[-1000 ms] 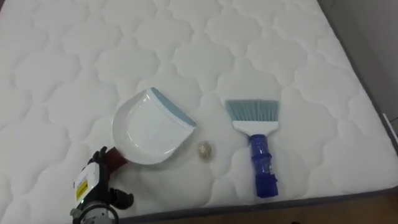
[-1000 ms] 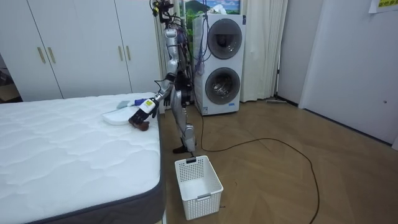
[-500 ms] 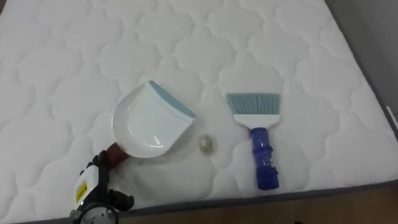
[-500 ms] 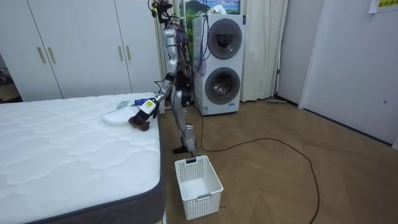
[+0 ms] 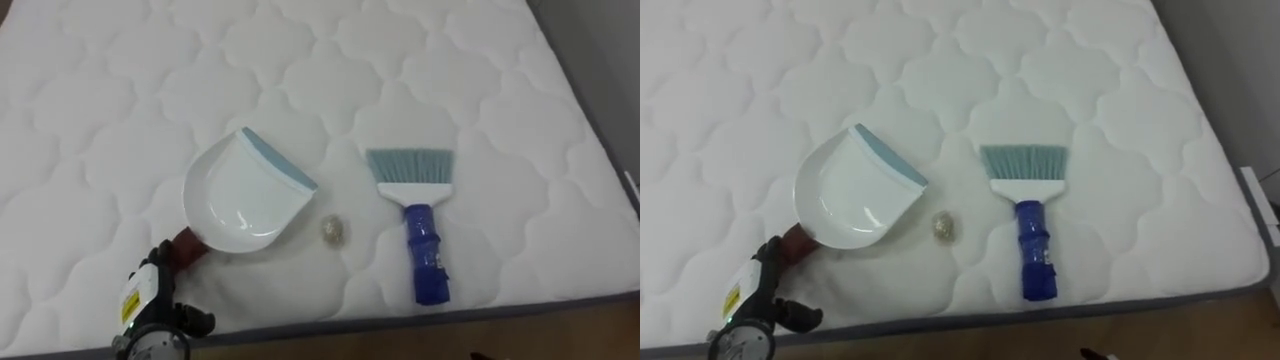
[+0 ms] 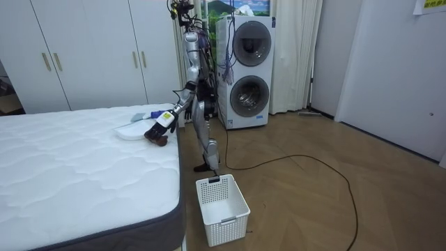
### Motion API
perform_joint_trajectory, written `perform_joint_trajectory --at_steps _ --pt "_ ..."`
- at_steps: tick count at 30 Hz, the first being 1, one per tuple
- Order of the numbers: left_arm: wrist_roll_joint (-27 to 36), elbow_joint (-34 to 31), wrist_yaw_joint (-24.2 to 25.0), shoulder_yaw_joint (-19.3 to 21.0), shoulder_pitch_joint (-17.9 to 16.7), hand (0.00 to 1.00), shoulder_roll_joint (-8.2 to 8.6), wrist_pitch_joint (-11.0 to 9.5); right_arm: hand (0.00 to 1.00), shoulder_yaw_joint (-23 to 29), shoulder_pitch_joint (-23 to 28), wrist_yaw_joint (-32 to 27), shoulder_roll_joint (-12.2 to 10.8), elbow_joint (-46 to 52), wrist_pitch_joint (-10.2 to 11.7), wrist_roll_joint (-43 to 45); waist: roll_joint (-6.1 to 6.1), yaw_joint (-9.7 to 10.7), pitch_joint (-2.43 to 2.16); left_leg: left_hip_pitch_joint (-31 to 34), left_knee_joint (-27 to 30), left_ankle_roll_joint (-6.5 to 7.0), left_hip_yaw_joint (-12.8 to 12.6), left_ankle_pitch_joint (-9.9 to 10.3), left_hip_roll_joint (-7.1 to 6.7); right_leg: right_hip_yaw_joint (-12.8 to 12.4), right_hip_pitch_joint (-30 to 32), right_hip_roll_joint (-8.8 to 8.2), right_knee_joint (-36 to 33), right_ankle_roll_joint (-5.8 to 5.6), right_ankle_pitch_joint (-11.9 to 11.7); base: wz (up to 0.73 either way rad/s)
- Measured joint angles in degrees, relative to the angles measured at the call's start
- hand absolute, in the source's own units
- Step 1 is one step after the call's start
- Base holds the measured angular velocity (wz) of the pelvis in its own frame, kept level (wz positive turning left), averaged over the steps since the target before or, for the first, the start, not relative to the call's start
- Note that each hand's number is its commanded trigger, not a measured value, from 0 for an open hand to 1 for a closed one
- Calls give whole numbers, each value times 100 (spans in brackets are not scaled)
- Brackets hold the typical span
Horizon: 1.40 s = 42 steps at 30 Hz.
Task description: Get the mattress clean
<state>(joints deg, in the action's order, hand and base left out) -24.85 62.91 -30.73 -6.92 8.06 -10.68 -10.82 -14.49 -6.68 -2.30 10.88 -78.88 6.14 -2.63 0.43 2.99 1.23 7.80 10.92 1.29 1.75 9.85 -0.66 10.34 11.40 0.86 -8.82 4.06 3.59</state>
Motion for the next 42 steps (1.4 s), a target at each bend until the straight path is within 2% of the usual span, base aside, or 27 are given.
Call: perform_joint_trajectory --at_steps 5,14,18,26,30,34,36,38,42 --pt "4 0 -10 -1 107 0 -125 0 0 0 -13 19 10 2 0 3 10 2 6 15 0 0 -3 0 0 4 34 -3 -5 1 1 0" --pt "44 1 -13 -4 220 0 -201 22 0 2 -73 114 22 -10 -1 67 24 132 14 178 67 0 2 0 -14 124 134 -45 -8 0 0 4" --pt "47 26 -12 -1 360 0 -212 36 0 4 -60 101 27 -9 2 93 30 139 18 203 71 0 -17 0 -10 113 169 -43 -15 -2 -2 0" --pt "50 72 2 -2 595 0 -212 48 0 5 -109 5 54 -2 7 92 87 145 62 307 85 0 -122 0 -3 70 335 -50 -118 7 5 -3" --pt "48 202 6 -5 625 0 -211 55 0 3 -115 -8 55 6 8 97 86 159 62 425 100 1 -151 -1 -4 46 496 -58 -197 18 13 -4" --pt "104 251 146 -2 765 0 -263 152 0 17 -135 -16 67 5 3 113 88 171 68 643 239 1 -159 -1 -9 45 711 -89 -338 34 23 0" --pt "297 283 179 -3 905 0 -329 153 0 5 -155 -27 89 7 6 122 103 172 89 774 314 1 -158 -1 -10 44 843 -107 -417 43 30 0" --pt "525 369 232 -5 1119 0 -402 158 0 -16 -173 -67 133 11 -7 109 144 157 146 979 452 1 -162 0 -16 44 1041 -138 -541 54 38 0" --pt "701 416 286 -5 1235 0 -462 170 0 -60 -151 -89 208 8 -47 84 194 160 182 1199 562 8 -249 -5 -19 14 1328 -184 -766 71 72 -1"
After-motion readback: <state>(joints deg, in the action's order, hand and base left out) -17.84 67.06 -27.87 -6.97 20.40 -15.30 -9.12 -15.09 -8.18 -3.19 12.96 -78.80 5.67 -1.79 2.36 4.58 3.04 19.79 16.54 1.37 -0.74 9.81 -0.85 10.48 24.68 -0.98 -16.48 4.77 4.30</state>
